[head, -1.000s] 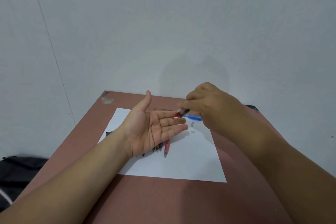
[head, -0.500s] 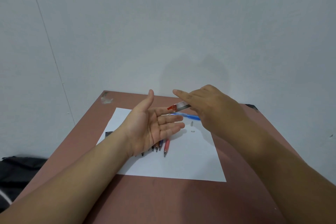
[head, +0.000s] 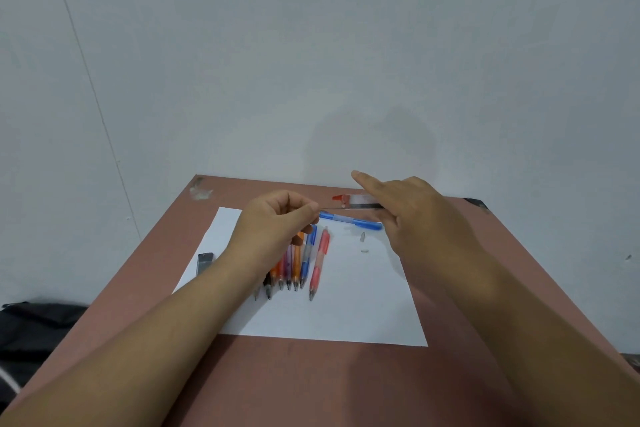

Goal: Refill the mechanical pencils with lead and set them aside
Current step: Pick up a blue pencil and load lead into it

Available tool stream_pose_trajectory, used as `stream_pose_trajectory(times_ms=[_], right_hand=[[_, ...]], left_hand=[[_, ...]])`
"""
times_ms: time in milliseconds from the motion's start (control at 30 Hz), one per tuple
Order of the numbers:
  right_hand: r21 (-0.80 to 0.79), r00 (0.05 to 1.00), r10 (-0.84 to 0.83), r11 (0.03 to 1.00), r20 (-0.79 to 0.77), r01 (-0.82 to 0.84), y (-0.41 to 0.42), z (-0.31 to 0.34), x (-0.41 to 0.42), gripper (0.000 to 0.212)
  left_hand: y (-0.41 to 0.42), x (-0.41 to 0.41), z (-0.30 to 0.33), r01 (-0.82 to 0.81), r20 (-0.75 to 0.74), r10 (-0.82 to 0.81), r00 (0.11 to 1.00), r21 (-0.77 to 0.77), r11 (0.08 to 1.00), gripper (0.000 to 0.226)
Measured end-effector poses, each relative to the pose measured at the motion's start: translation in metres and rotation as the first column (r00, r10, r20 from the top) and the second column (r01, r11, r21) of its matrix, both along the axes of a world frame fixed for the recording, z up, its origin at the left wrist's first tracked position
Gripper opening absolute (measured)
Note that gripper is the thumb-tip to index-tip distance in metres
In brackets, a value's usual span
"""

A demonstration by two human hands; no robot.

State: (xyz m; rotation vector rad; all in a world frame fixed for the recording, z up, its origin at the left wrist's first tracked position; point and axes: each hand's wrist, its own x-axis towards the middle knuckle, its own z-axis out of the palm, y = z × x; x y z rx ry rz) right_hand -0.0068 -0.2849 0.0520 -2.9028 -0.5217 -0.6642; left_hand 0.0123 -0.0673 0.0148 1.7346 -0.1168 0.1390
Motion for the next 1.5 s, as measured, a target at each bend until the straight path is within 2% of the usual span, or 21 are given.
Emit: stream_pose_trajectory(times_ms=[233, 300, 400, 467, 500, 567, 633, 700, 800, 867, 1000, 1133, 1233, 1400, 1500], right_hand=[[0.089, 0.996, -0.070, 0.993, -0.063, 0.075, -0.001, -0.005, 0.000, 0.061], [0.197, 0.994, -0.082, 0.976, -0.069, 0.094, -0.004, -0.013, 0.003, 0.058], [0.409, 0.984, -0.112, 0.898, -0.142, 0.161, -0.006, -0.028, 0.007, 0.057], [0.558, 0.975, -0.084, 0.809, -0.203, 0.186, -0.004, -0.034, 0.006, 0.052], [0.654, 0.972, -0.048, 0.732, -0.228, 0.190, -0.003, -0.035, 0.006, 0.047], [0.836, 0.964, 0.037, 0.507, -0.262, 0.208, 0.000, -0.035, 0.005, 0.037], [0.922, 0.947, 0.127, 0.296, -0.296, 0.249, 0.002, -0.033, 0.004, 0.028], [0.935, 0.925, 0.203, 0.222, -0.320, 0.275, 0.002, -0.033, 0.004, 0.026], [0.932, 0.914, 0.230, 0.222, -0.335, 0.285, 0.003, -0.033, 0.004, 0.026], [0.927, 0.921, 0.211, 0.261, -0.327, 0.269, 0.004, -0.034, 0.003, 0.029], [0.875, 0.951, 0.092, 0.427, -0.294, 0.229, 0.009, -0.034, 0.000, 0.045], [0.793, 0.959, 0.047, 0.575, -0.280, 0.204, 0.012, -0.033, -0.005, 0.069], [0.779, 0.955, 0.068, 0.596, -0.289, 0.193, 0.012, -0.031, -0.008, 0.075], [0.806, 0.947, 0.148, 0.572, -0.286, 0.154, 0.012, -0.028, -0.012, 0.058], [0.775, 0.918, 0.223, 0.619, -0.329, 0.127, 0.010, -0.026, -0.017, 0.057]], left_hand=[[0.005, 0.002, 0.001, -0.097, 0.097, 0.086, 0.992, 0.122, 0.988, 0.016], [0.009, 0.004, 0.002, -0.149, 0.129, 0.131, 0.983, 0.137, 0.979, 0.018], [0.015, 0.008, 0.002, -0.225, 0.142, 0.215, 0.966, 0.054, 0.973, 0.018], [0.017, 0.009, 0.002, -0.244, 0.152, 0.238, 0.959, 0.020, 0.970, 0.018], [0.017, 0.009, 0.002, -0.240, 0.163, 0.234, 0.959, 0.019, 0.971, 0.018], [0.014, 0.009, 0.001, -0.216, 0.181, 0.207, 0.962, 0.032, 0.976, 0.019], [0.012, 0.008, 0.000, -0.197, 0.194, 0.183, 0.964, 0.056, 0.979, 0.021], [0.010, 0.009, -0.001, -0.185, 0.204, 0.168, 0.964, 0.064, 0.981, 0.022], [0.009, 0.009, -0.001, -0.179, 0.199, 0.162, 0.966, 0.071, 0.981, 0.022], [0.010, 0.009, -0.002, -0.178, 0.204, 0.159, 0.966, 0.079, 0.981, 0.022], [0.010, 0.010, -0.004, -0.175, 0.198, 0.154, 0.968, 0.095, 0.980, 0.022], [0.010, 0.009, -0.004, -0.172, 0.192, 0.152, 0.970, 0.089, 0.981, 0.022], [0.010, 0.009, -0.003, -0.182, 0.186, 0.161, 0.969, 0.102, 0.978, 0.022], [0.010, 0.008, -0.002, -0.209, 0.184, 0.185, 0.965, 0.120, 0.970, 0.024], [0.010, 0.007, -0.001, -0.209, 0.183, 0.188, 0.965, 0.107, 0.972, 0.024]])
